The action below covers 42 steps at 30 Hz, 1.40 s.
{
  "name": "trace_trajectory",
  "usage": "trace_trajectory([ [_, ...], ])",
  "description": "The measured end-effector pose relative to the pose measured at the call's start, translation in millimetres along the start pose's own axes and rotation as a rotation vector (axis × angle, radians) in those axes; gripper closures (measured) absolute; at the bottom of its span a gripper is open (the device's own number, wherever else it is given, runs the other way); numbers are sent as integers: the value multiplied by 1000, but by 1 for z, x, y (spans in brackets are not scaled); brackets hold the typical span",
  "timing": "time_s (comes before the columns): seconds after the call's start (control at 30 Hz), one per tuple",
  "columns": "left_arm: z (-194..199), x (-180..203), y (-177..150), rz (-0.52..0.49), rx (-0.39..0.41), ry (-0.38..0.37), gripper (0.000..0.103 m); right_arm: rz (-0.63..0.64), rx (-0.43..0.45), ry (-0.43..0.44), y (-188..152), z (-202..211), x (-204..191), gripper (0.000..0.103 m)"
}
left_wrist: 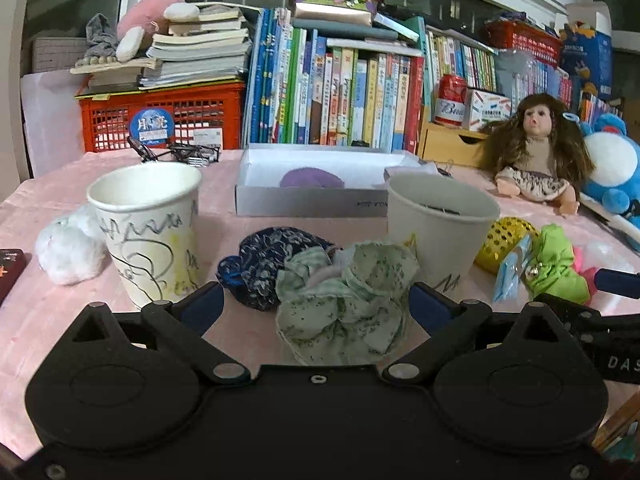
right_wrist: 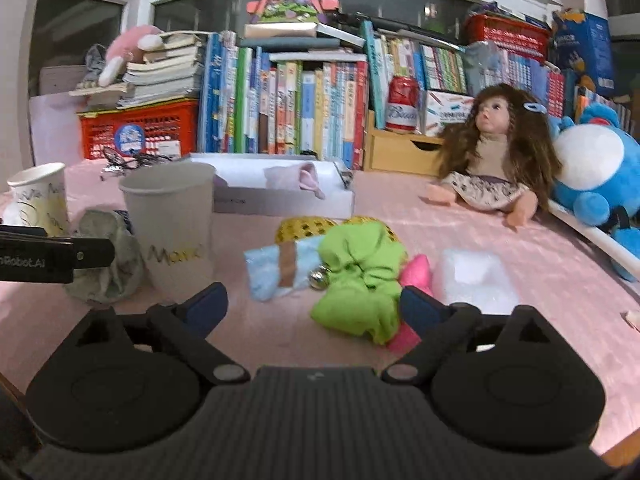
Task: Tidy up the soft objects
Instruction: 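Grasp the green floral cloth with the left gripper while the right gripper grasps the lime green scrunchie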
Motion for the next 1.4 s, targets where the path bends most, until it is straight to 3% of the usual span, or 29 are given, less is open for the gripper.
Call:
trace_trajectory([
  [0.37, -15, -1, -4, 43, -32, -28, 23, 48, -5, -92, -6, -11, 1, 20],
  [0.43, -17, -1, -4, 52, -38, -44, 37, 58, -11, -123, -5, -15, 1, 23],
  [0.47, -18, -1, -4, 56, -41, -53, 44, 59, -13, -133, -4, -17, 2, 28],
  [0.5, -18, 0, -4, 58, -44, -55, 58, 57, -16, -143, -4, -19, 3, 33],
  [0.57, -17, 2, -4, 51, -48, -45, 67, 53, -23, -166, -3, -22, 6, 54],
  [0.63, -12, 5, -5, 32, -51, -35, 77, 43, -27, -181, -2, -23, 10, 63],
  [0.67, -8, 7, -6, 25, -53, -35, 79, 29, -29, -173, -2, -21, 12, 73],
  [0.87, 22, 14, -16, 26, -77, -85, 83, -25, -77, -111, -4, 0, 18, 89],
  [0.93, 32, 17, -20, 19, -76, -95, 80, -40, -83, -64, -5, 12, 17, 89],
  [1.0, 40, 19, -23, 7, -65, -101, 70, -37, -59, -26, -6, 23, 14, 77],
  [1.07, 43, 21, -24, -10, -46, -86, 61, -31, -26, -49, -5, 27, 14, 57],
  [1.13, 43, 22, -24, -24, -30, -58, 48, -21, -13, -92, -5, 24, 14, 45],
  [1.27, 37, 23, -26, -29, -17, -37, 35, -46, -12, -141, -6, 18, 18, 31],
  [1.33, 30, 23, -27, -36, -20, -26, 23, -34, -2, -181, -6, 13, 19, 27],
  [1.4, 25, 23, -28, -43, -22, -21, 22, -15, 7, -217, -8, 8, 21, 21],
])
Point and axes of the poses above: each gripper's, at about its wrist camera, not at the fingertips, and z roughly against the way its jaws point, x to its right, y to its top, the point moved 5 cm from there along -z, roughly the way its jaws point, and after that the axes turned 15 degrees about -y, right-handed, at the moved point
